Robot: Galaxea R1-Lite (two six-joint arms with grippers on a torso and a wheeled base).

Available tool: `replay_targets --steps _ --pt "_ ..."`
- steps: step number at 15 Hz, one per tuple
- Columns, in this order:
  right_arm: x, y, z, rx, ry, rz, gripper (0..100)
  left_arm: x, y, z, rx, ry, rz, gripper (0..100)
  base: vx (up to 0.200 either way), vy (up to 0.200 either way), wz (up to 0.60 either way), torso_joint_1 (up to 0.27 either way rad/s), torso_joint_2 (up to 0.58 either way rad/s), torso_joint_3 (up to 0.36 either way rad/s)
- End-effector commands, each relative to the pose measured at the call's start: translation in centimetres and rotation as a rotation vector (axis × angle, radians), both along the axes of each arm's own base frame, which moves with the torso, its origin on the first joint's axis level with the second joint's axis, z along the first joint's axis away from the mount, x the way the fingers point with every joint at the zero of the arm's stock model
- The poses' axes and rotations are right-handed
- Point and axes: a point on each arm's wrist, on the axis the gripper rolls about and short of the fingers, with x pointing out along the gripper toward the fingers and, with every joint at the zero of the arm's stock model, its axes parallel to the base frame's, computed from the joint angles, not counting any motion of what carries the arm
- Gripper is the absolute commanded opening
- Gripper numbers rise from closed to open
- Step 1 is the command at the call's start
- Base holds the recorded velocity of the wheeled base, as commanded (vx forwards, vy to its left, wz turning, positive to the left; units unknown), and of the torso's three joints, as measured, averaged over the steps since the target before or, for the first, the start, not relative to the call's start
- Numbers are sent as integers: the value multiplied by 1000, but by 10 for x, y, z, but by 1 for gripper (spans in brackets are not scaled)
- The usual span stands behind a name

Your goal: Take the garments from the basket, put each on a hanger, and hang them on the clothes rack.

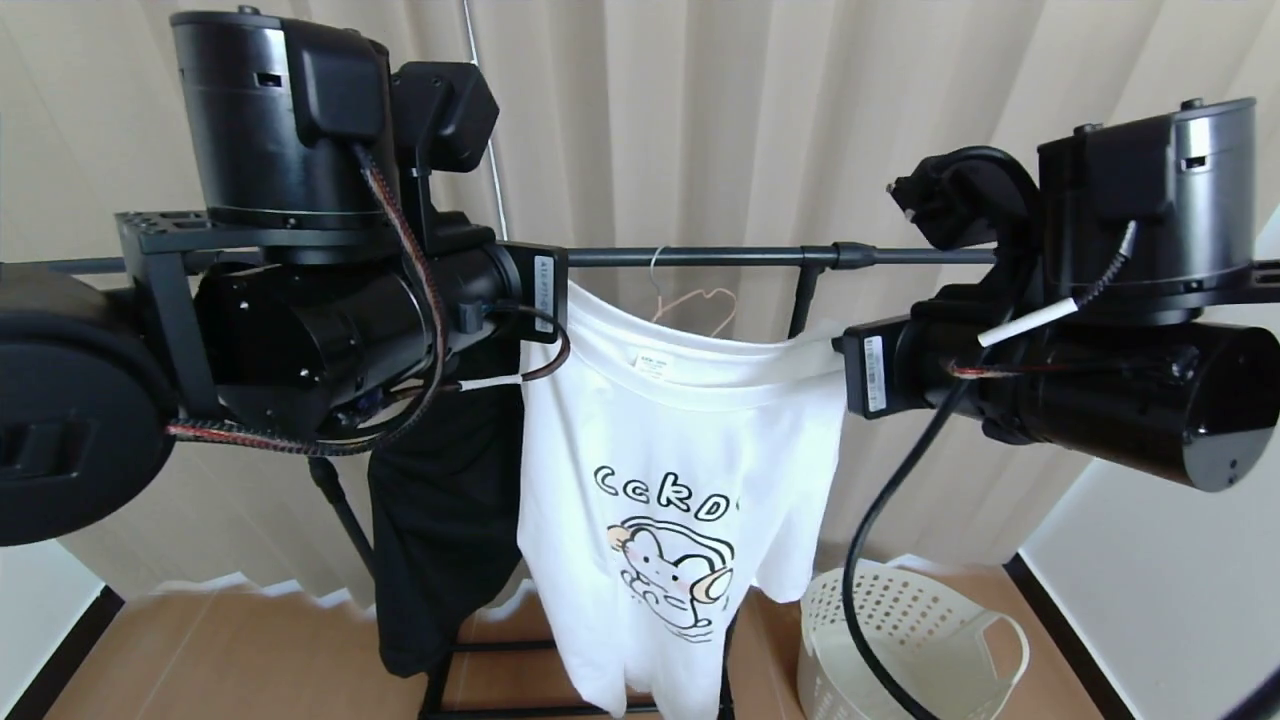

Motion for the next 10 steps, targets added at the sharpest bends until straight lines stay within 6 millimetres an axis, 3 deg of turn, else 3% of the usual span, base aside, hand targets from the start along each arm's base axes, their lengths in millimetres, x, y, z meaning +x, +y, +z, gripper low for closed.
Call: replay_targets --steps 1,6,7,10 --pt "-31 -4 -4 -65 -9 95 0 24 -16 4 -11 -16 -65 0 0 0 0 0 0 0" --pt "-74 12 -9 -110 -9 286 0 51 -44 11 -23 -65 -251 0 0 0 0 0 0 0" --pt "-74 12 -9 -110 -9 286 0 51 -44 11 -23 -65 -251 0 0 0 0 0 0 0" --pt "-101 37 -12 -55 13 449 0 53 -51 9 -33 -60 -361 0 0 0 0 0 0 0"
